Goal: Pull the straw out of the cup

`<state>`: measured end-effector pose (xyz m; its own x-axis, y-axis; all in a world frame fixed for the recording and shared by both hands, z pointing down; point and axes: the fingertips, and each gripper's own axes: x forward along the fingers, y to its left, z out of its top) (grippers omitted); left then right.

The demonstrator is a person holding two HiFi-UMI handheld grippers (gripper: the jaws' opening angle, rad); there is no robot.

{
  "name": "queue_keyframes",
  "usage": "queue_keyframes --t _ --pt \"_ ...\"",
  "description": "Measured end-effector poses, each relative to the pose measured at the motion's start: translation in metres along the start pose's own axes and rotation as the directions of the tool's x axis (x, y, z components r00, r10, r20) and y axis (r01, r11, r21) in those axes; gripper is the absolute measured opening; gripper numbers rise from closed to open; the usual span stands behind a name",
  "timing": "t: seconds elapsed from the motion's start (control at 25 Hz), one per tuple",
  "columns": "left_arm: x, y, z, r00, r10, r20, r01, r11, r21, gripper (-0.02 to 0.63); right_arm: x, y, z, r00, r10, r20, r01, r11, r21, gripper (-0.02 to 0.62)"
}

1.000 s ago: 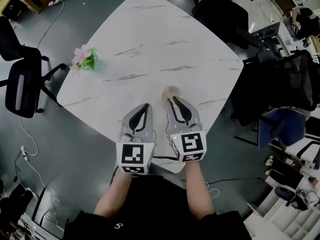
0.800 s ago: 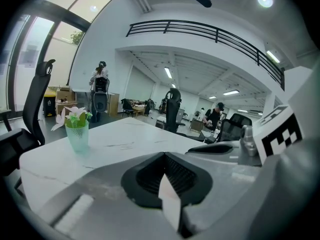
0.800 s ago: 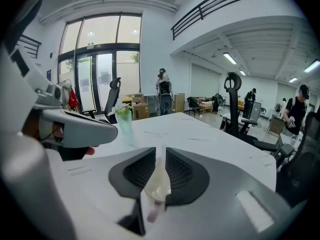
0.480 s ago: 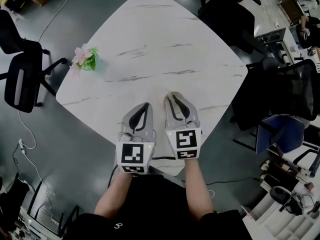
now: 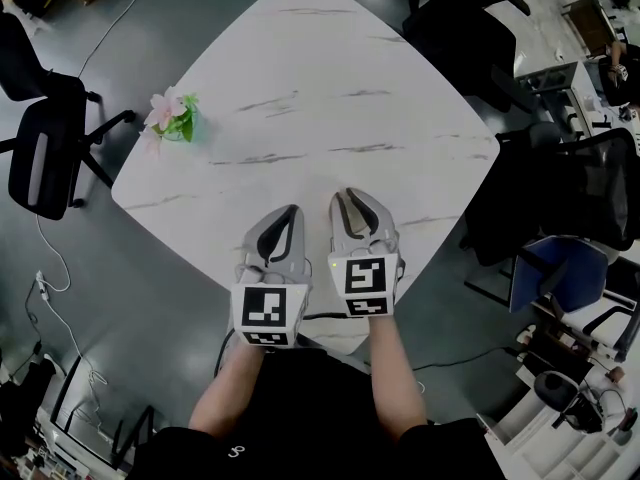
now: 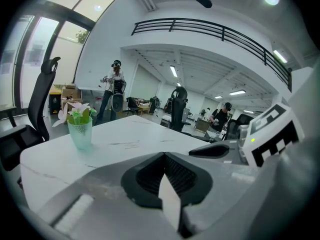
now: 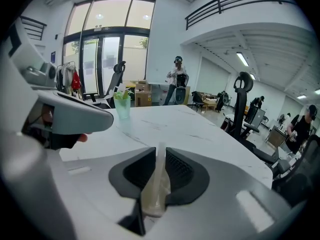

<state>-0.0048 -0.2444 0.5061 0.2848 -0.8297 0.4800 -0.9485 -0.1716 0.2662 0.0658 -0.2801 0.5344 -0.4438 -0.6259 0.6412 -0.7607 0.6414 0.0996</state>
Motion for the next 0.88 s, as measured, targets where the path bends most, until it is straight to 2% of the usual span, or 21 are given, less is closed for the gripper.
queue_keyframes --t 0.44,0.68,0.88 --pt "-0.002 0.002 0.008 1.000 -0.009 0.016 0.009 1.000 0.003 0.002 0.003 0.002 -0.002 1.000 -0.017 -0.026 0.017 1.000 -0.023 0.049" --pt "-0.011 -0.007 0.019 0.998 -0.042 0.040 0.040 0.999 0.033 0.002 -0.021 -0.003 0.020 0.994 -0.055 0.090 0.052 0.998 0.035 0.049" --pt "-0.025 -0.019 0.027 0.995 -0.082 0.061 0.078 0.995 0.062 0.002 -0.053 -0.006 0.037 0.972 -0.107 0.209 0.082 0.989 0.123 0.049"
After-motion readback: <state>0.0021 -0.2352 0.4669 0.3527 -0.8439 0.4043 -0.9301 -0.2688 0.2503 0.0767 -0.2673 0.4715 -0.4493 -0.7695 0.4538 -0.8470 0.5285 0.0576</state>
